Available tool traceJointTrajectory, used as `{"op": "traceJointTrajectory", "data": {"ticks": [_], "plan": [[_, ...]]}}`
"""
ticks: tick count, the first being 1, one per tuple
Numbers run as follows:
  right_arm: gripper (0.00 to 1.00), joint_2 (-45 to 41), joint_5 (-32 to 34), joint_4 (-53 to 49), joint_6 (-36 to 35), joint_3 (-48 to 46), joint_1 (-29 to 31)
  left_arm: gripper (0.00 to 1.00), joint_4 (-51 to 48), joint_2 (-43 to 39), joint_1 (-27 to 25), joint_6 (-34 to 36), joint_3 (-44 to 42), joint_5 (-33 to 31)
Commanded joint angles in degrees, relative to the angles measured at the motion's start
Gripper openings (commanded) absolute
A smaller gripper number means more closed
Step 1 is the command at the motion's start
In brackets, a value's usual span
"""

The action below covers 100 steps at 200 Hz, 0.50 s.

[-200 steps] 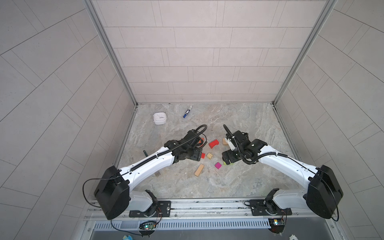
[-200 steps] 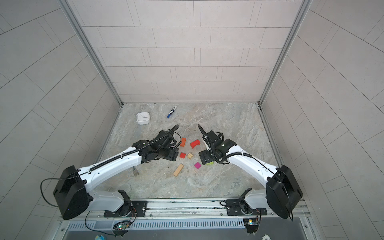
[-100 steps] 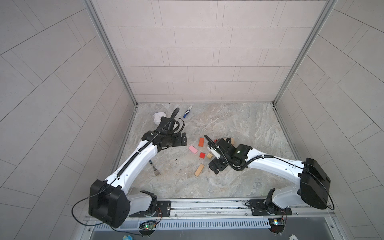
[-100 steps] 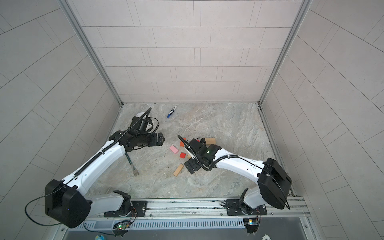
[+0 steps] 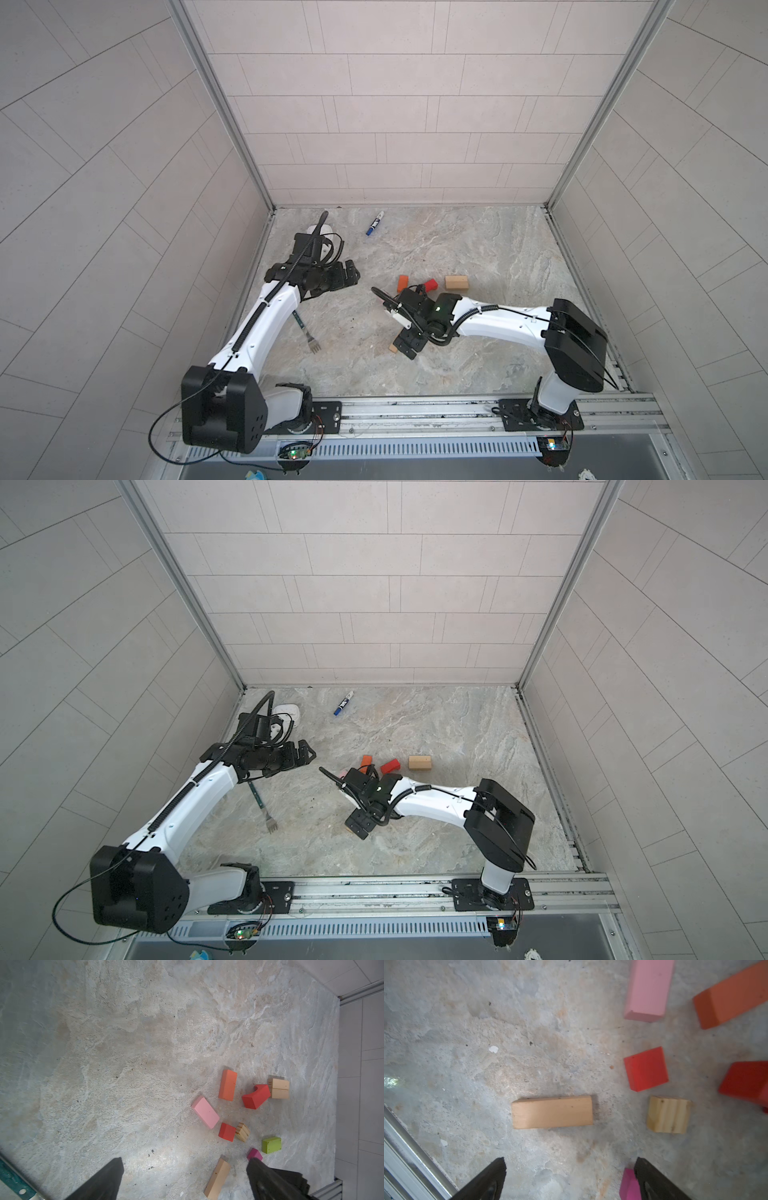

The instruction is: Build the wood block tower

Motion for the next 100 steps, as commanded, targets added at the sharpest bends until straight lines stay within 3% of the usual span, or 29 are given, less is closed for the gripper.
{"op": "traceJointTrajectory", "data": {"ticks": [1, 100], "plan": [[0.97, 2.5, 0.3, -0.6, -1.2, 2.4, 1.4, 1.00, 1.2, -1.7, 1.3, -0.3, -0.3, 2.1], [0.95, 9.3, 1.8, -0.7, -1.5, 6.5, 2.0, 1.00, 3.5, -4.4, 1.7, -0.6, -2.1, 1.8]]}}
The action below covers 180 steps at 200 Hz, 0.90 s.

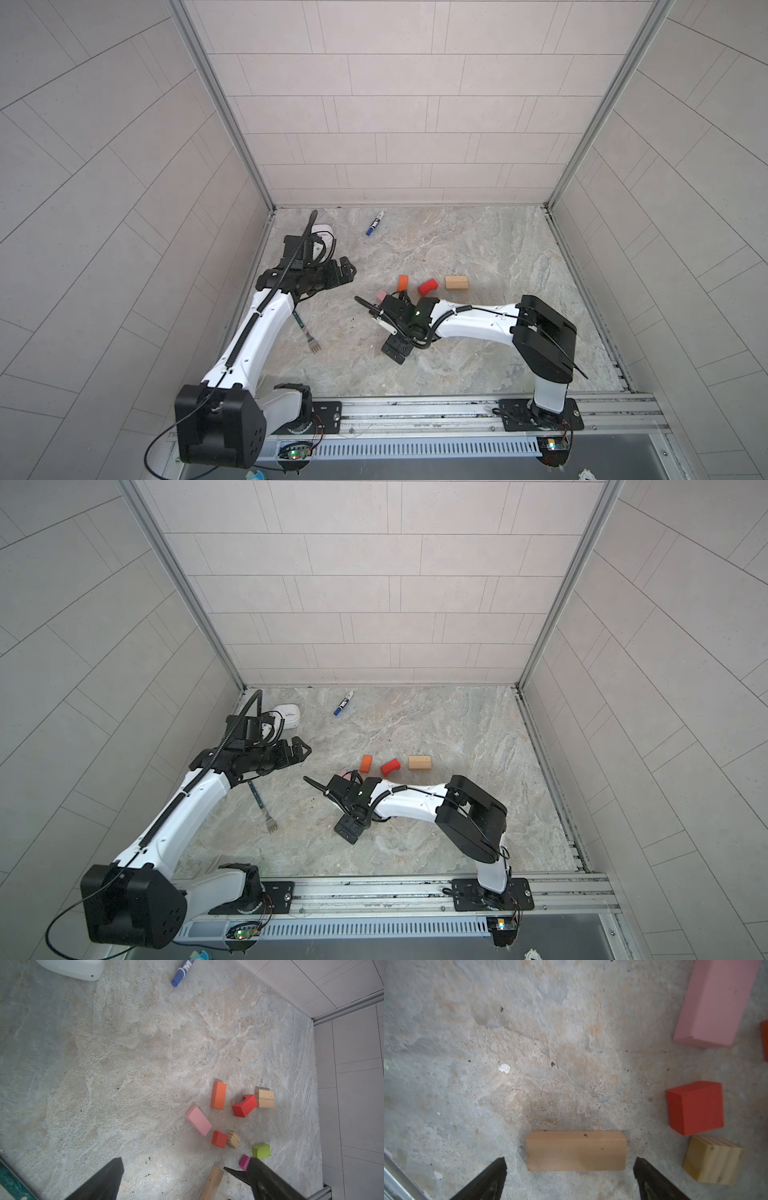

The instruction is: Build the wood block tower

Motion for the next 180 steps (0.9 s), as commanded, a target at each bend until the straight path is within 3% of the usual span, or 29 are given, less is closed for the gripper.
{"op": "traceJointTrajectory", "data": {"ticks": [1, 82, 139, 180], "plan": [[0.95, 1.6, 0.9, -0.9, -1.0, 1.2, 0.2, 1.00, 0.9, -0.4, 0.4, -0.4, -0.8, 0.9], [0.86, 3.0, 0.7, 0.1, -0.5, 0.8, 0.2, 1.00, 1.0, -0.6, 0.7, -0.4, -0.9, 0.9], [0.65, 0.9, 3.0, 0.0, 1.2, -0.2, 0.0, 1.00, 1.0, -0.8, 0.7, -0.5, -1.3, 0.7], [0.61, -4.9, 8.0, -0.3, 7.3, -2.9, -2.1, 1.00, 2.0, -0.4, 0.7, -1.2, -1.8, 2.7]]}}
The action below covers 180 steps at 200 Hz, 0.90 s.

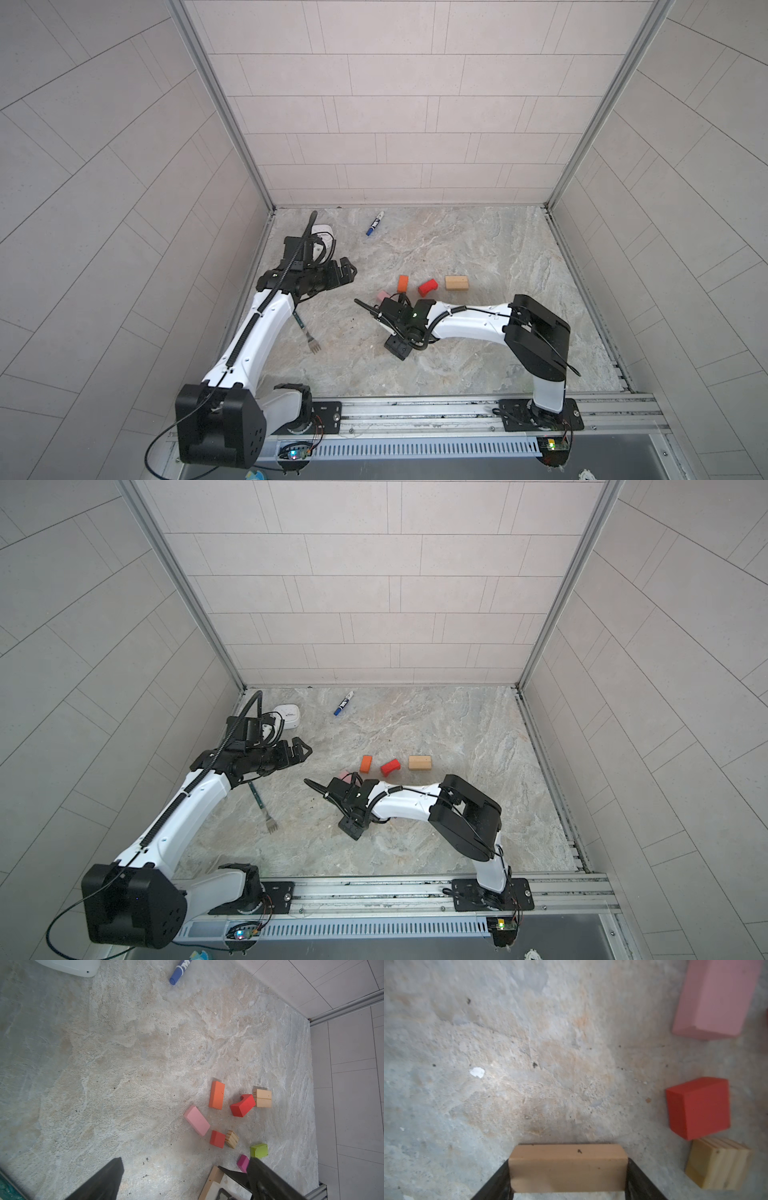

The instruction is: Build the wood block tower

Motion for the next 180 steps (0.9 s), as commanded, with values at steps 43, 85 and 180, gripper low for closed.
{"op": "traceJointTrajectory", "data": {"ticks": [43, 85, 180], "plan": [[0.60, -11.2, 5.7, -4.7, 9.8, -3.4, -7.8, 1.00, 4.1, 0.3, 0.2, -3.3, -3.6, 8.7], [0.60, -15.2, 8.1, -5.2, 16.1, -5.8, -13.1, 1.00, 4.6, 1.4, -2.3, -3.4, -5.2, 11.5], [0.61, -13.4, 6.9, 0.9, 24.5, -12.1, -25.4, 1.00, 12.8, -2.1, -3.5, -7.0, -7.7, 18.4]]}}
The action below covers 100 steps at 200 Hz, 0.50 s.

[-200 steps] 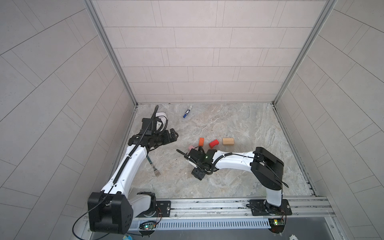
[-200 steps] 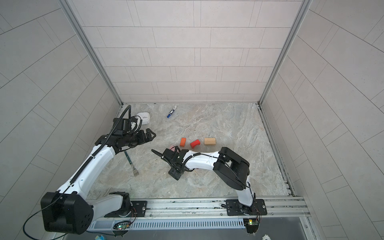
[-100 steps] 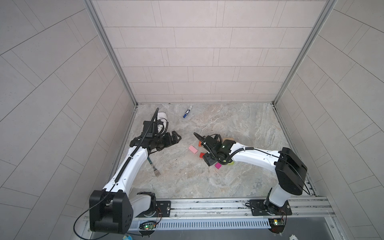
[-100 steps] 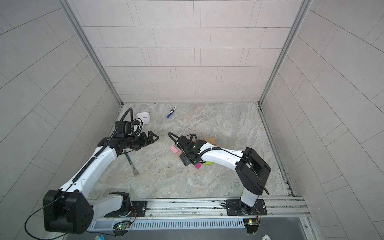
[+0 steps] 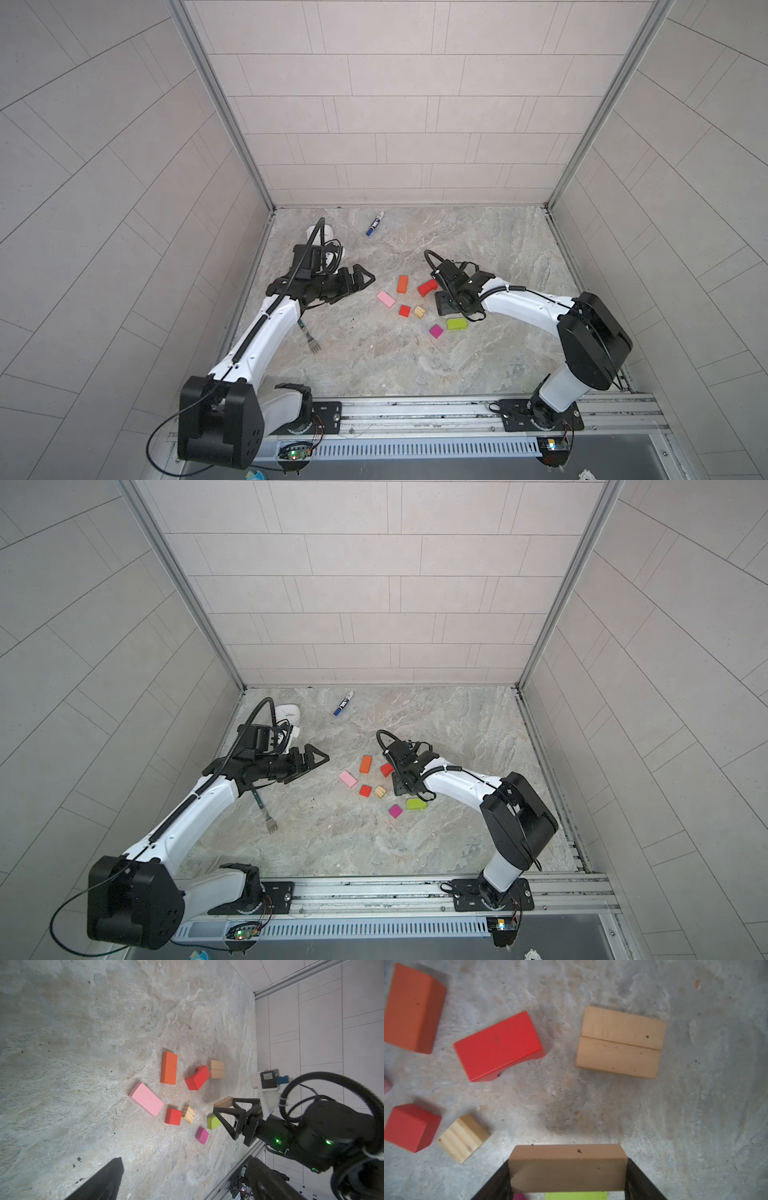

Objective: Build the wood block tower
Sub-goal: 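Carry the held bar with the right gripper over the stacked bars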

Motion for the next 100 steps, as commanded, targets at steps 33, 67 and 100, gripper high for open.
{"op": "traceJointTrajectory", "data": {"ticks": [33, 67, 100], "plan": [[0.62, 4.3, -2.6, 2.6, 1.5, 0.0, -4.3, 1.00, 4.0, 0.2, -0.4, -1.8, -0.8, 3.0], [0.62, 5.8, -4.1, 4.8, 2.3, -0.2, -5.6, 1.00, 4.3, 0.2, -0.8, -1.8, -1.0, 2.9], [0.62, 6.9, -4.1, 4.9, 2.4, 0.9, -6.3, 1.00, 4.5, 0.8, -0.8, -1.9, -1.0, 2.8]]}}
